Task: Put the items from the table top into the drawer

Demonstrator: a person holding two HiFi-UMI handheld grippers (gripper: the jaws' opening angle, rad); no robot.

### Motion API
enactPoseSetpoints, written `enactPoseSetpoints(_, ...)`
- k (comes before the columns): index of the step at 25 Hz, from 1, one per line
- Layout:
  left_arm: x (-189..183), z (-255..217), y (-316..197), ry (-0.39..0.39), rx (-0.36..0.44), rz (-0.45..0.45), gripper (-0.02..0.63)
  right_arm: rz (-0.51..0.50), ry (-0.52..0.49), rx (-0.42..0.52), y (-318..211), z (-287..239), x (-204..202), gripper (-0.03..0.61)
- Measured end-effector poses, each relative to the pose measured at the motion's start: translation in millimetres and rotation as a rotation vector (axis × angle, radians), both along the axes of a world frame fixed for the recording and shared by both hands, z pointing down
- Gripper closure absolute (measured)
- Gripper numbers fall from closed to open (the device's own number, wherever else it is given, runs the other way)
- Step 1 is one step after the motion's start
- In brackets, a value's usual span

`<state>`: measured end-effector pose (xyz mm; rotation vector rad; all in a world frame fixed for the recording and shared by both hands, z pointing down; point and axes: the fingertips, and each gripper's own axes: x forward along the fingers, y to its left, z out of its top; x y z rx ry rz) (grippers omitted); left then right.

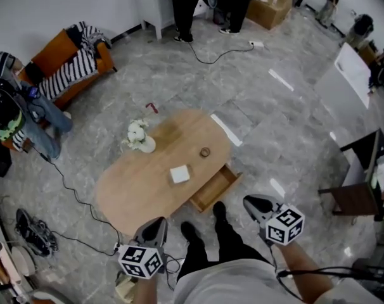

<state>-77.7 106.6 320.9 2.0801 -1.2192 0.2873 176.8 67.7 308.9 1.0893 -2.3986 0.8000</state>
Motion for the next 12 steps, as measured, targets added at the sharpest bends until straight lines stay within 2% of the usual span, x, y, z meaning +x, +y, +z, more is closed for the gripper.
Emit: enactPoseSetpoints(12,18,63,-31,-0.040,-0.070,-0.056,0.612,-0.093,0.015,-0.078,-37,56,6,0.534)
